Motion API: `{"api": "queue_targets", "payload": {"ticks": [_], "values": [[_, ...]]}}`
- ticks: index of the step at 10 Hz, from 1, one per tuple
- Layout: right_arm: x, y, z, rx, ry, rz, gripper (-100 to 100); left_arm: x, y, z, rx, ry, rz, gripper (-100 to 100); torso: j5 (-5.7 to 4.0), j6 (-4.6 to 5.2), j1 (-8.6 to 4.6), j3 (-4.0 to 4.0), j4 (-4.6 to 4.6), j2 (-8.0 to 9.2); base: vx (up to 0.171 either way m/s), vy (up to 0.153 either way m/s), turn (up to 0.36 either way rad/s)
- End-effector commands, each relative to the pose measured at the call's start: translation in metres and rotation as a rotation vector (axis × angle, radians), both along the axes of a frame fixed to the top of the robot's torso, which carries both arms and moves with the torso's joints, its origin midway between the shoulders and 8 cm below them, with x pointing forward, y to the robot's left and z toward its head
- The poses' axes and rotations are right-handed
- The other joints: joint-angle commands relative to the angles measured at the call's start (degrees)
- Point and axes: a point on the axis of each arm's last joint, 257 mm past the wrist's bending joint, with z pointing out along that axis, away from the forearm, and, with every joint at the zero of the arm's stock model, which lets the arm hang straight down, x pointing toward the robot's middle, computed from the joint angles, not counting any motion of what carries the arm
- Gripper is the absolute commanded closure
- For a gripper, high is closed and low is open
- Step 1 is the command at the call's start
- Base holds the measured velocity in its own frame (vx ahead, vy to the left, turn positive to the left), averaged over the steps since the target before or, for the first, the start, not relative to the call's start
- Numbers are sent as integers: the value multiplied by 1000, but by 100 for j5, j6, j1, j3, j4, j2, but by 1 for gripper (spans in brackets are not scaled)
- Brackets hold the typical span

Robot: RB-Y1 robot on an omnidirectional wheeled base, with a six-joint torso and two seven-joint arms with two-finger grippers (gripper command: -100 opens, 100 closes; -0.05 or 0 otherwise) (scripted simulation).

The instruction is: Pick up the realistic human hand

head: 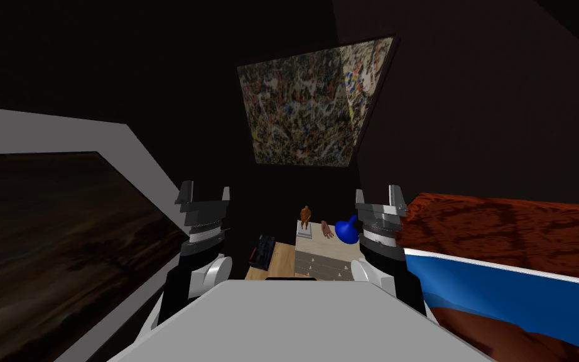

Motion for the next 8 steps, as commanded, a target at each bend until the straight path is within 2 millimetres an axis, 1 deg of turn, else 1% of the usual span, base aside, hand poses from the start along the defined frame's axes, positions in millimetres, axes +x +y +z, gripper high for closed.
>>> {"api": "queue_targets", "payload": {"ticks": [1, 3, 5, 7, 8], "values": [[5, 4, -4, -49, 24, 2, -100, 0, 0, 0, 0, 0, 0, 0, 0, 0, 0, 0, 0, 0, -19, -4, 101], [14, 7, -14, -136, 75, -12, -100, 0, 0, 0, 0, 0, 0, 0, -2, -1, -12, 7, 2, 12, -50, -35, 154], [28, 7, -31, -240, 145, -50, -100, 0, 0, 0, 0, 0, 0, 0, -3, -2, -15, 15, 6, 27, -82, -33, 218], [42, -1, -53, -348, 229, -110, -100, 0, 0, 0, 0, 0, 0, 0, -5, -2, -23, 22, 8, 38, -121, -46, 282], [50, -8, -66, -401, 276, -146, -100, 0, 0, 0, 0, 0, 0, 0, -5, -2, -20, 27, 10, 46, -134, -33, 402]]}}
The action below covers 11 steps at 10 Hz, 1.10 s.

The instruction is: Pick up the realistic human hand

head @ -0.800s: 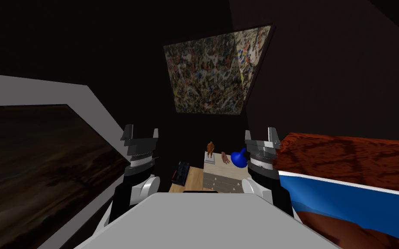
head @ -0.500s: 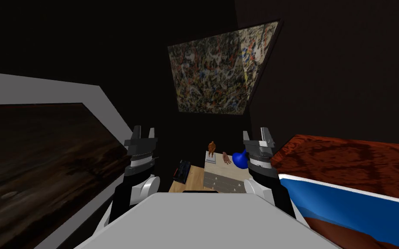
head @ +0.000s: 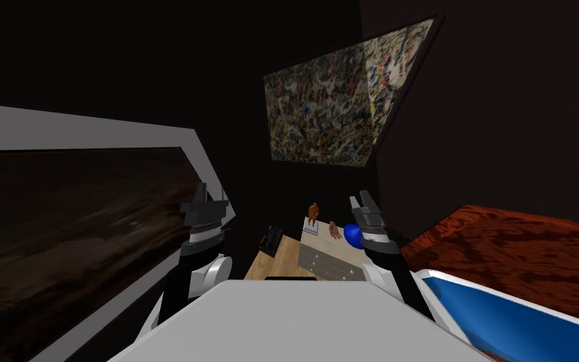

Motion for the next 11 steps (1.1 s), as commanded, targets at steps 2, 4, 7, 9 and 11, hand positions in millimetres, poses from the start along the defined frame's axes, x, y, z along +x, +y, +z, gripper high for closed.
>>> {"api": "queue_targets", "payload": {"ticks": [2, 4, 7, 9, 11], "values": [[14, -11, -23, -109, 78, -71, -100, 0, 0, 0, 0, 0, 0, 0, -1, 6, -1, -6, -2, -12, -82, -27, 164], [21, -21, -39, -178, 129, -118, -100, 0, 0, 0, 0, 0, 0, 0, 0, 5, 4, -15, -5, -26, -63, -17, 182], [32, -46, -73, -305, 235, -219, -100, 0, 0, 0, 0, 0, 0, 0, -1, 5, -2, -12, -4, -21, -92, -27, 279], [36, -61, -91, -376, 294, -274, -100, 0, 0, 0, 0, 0, 0, 0, 0, 7, -1, -13, -5, -24, -71, -19, 207], [39, -78, -110, -446, 354, -329, -100, 0, 0, 0, 0, 0, 0, 0, -1, 7, -2, -17, -6, -30, -71, -17, 207]]}}
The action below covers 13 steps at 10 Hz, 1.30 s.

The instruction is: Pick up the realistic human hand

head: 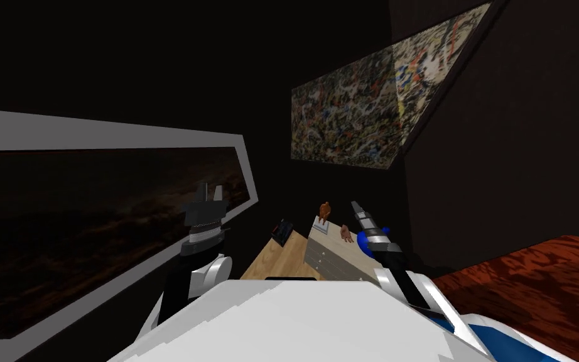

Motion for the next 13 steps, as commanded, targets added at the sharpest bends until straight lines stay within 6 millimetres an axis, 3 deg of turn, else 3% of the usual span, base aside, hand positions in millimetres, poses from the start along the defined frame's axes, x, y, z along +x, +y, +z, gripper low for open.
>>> {"api": "queue_targets", "payload": {"ticks": [1, 2, 3, 4, 5, 6, 7, 8, 9, 10, 11, 12, 13], "values": [[3, -5, -11, -48, 35, -31, -100, 0, 0, 0, 0, 0, 0, 0, 0, 0, 0, 0, 0, 0, -69, -15, 166], [3, -24, -29, -97, 91, -86, -100, 0, 0, 0, 0, 0, 0, 0, 0, 4, 1, -1, 0, -3, -78, -22, 331], [4, -23, -31, -120, 98, -88, -100, 0, 0, 0, 0, 0, 0, 0, 0, -1, -3, 0, 0, -1, -64, -19, 141], [2, -43, -50, -169, 156, -142, -100, 0, 0, 0, 0, 0, 0, 0, -1, 5, -2, -2, 0, -5, -70, -1, 326], [3, -41, -51, -192, 163, -144, -100, 0, 0, 0, 0, 0, 0, 0, 1, -1, 3, -2, 0, -3, -54, -6, 132], [-1, -61, -69, -241, 220, -197, -100, 0, 0, 0, 0, 0, 0, 0, 0, 6, 1, -4, -1, -8, -60, 7, 294], [0, -61, -72, -263, 231, -199, -100, 0, 0, 0, 0, 0, 0, 0, 1, 0, 5, -4, -1, -8, -62, -7, 145], [-6, -81, -91, -308, 293, -251, -100, 0, 0, 0, 0, 0, 0, 0, 0, 6, -1, -4, -1, -8, -72, 0, 278], [-6, -80, -92, -334, 301, -252, -100, 0, 0, 0, 0, 0, 0, 0, -1, 2, 1, -3, -1, -5, -54, -6, 140], [-13, -100, -112, -376, 365, -301, -100, 0, 0, 0, 0, 0, 0, 0, 0, 6, -1, -4, -1, -9, -63, -6, 318], [-13, -99, -113, -404, 373, -302, -100, 0, 0, 0, 0, 0, 0, 0, 0, 1, -2, -4, -1, -7, -57, -11, 147], [-22, -118, -133, -447, 439, -347, -100, 0, 0, 0, 0, 0, 0, 0, -1, 7, -3, -4, -1, -9, -54, 2, 293], [-22, -117, -134, -476, 447, -348, -100, 0, 0, 0, 0, 0, 0, 0, 0, 2, -1, -5, -1, -10, -38, -3, 153]]}}
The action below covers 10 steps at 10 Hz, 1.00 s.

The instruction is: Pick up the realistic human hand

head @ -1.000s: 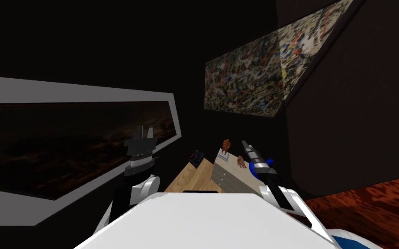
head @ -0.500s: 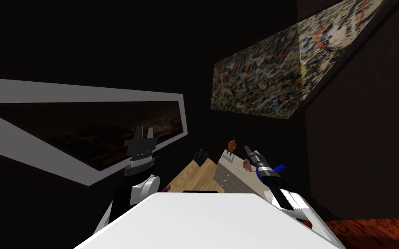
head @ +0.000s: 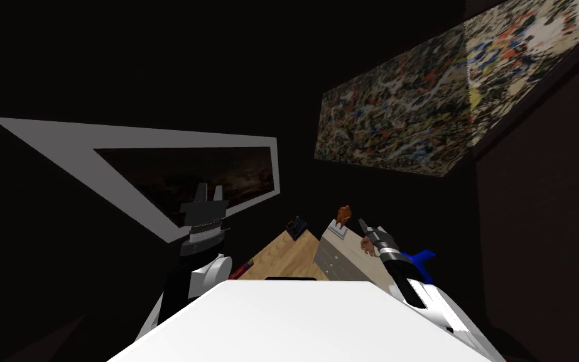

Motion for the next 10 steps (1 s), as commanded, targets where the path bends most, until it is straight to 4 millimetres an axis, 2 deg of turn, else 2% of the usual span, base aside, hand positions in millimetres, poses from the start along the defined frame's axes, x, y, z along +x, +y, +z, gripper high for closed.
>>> {"api": "queue_targets", "payload": {"ticks": [1, 2, 3, 4, 5, 6, 7, 8, 9, 10], "values": [[-15, -20, -25, -62, 81, -50, -100, 0, 0, 0, 0, 0, 0, 0, 0, 0, 0, 0, 0, 0, -48, 1, 306], [-15, -20, -26, -85, 93, -48, -100, 0, 0, 0, 0, 0, 0, 0, 0, -5, 0, 1, 0, 2, -42, -6, 124], [-28, -37, -45, -124, 159, -91, -100, 0, 0, 0, 0, 0, 0, 0, 0, 1, -1, 0, 0, 0, -46, -10, 259], [-28, -36, -46, -152, 174, -87, -100, 0, 0, 0, 0, 0, 0, 0, 0, -4, -3, 0, 0, 1, -33, -13, 145], [-42, -52, -65, -190, 242, -126, -100, 0, 0, 0, 0, 0, 0, 0, 0, 1, -5, -1, 0, -3, -26, -8, 299], [-42, -52, -66, -216, 256, -122, -100, 0, 0, 0, 0, 0, 0, 0, -1, -4, -4, -3, -1, -5, -21, -12, 122], [-58, -66, -85, -255, 327, -156, -100, 0, 0, 0, 0, 0, 0, 0, 0, 1, -5, -4, -1, -8, -28, -10, 222], [-58, -66, -85, -278, 339, -152, -100, 0, 0, 0, 0, 0, 0, 0, 0, -2, -6, -3, -1, -6, -24, -15, 139], [-74, -79, -102, -318, 407, -181, -100, 0, 0, 0, 0, 0, 0, 0, -1, 0, -7, -5, -1, -9, -20, -19, 310], [-75, -79, -104, -338, 422, -177, -100, 0, 0, 0, 0, 0, 0, 0, -2, -4, -10, -6, -2, -10, -10, -25, 114]]}}
